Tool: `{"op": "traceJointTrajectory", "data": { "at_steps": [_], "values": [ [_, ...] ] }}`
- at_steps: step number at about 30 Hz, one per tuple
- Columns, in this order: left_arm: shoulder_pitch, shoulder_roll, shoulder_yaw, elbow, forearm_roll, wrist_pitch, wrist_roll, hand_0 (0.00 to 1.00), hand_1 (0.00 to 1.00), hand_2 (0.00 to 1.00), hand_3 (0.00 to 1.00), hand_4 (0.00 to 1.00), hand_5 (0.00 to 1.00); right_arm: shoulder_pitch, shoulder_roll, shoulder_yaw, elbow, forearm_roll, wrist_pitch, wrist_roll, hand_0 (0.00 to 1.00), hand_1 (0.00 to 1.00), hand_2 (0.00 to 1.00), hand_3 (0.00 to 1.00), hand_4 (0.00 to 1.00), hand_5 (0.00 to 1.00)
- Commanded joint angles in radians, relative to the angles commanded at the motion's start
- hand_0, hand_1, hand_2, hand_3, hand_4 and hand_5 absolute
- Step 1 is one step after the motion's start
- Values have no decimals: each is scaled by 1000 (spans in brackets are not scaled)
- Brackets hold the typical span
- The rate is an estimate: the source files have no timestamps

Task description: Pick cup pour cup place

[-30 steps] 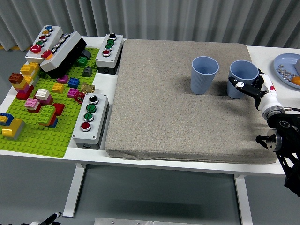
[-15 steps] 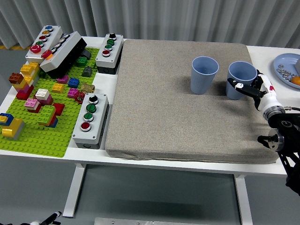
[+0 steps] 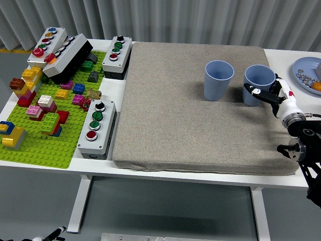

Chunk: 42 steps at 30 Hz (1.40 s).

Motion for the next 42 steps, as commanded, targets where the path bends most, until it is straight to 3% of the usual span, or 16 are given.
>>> {"op": "traceJointTrajectory", "data": {
  "at_steps": [8, 9, 20, 21, 27, 42],
  "values": [
    [1, 0, -2, 0, 2, 0, 0, 826, 828, 882, 815, 643, 998, -1, 0, 1, -1, 1, 13, -4, 967, 894, 919, 921, 807, 211],
    [1, 0, -2, 0, 3, 0, 0, 827, 828, 883, 815, 643, 998, -1, 0, 0, 0, 2, 15, -6, 971, 901, 920, 930, 834, 253],
    [4, 0, -2, 0, 3, 0, 0, 826, 828, 882, 815, 641, 998, -2, -1, 11, 0, -14, 42, -25, 974, 904, 928, 933, 832, 254],
    [4, 0, -1, 0, 3, 0, 0, 827, 828, 882, 815, 641, 998, -2, -1, 13, 1, -18, 43, -28, 980, 925, 972, 942, 833, 258],
    [8, 0, -1, 0, 2, 0, 0, 827, 829, 882, 815, 643, 998, -4, -2, 19, 7, -37, 51, -38, 982, 933, 998, 964, 832, 255],
    [8, -1, -7, 0, 8, -1, 1, 827, 829, 882, 815, 641, 998, -16, -16, 22, 27, -50, 59, -58, 983, 932, 998, 972, 841, 261]
  ]
}}
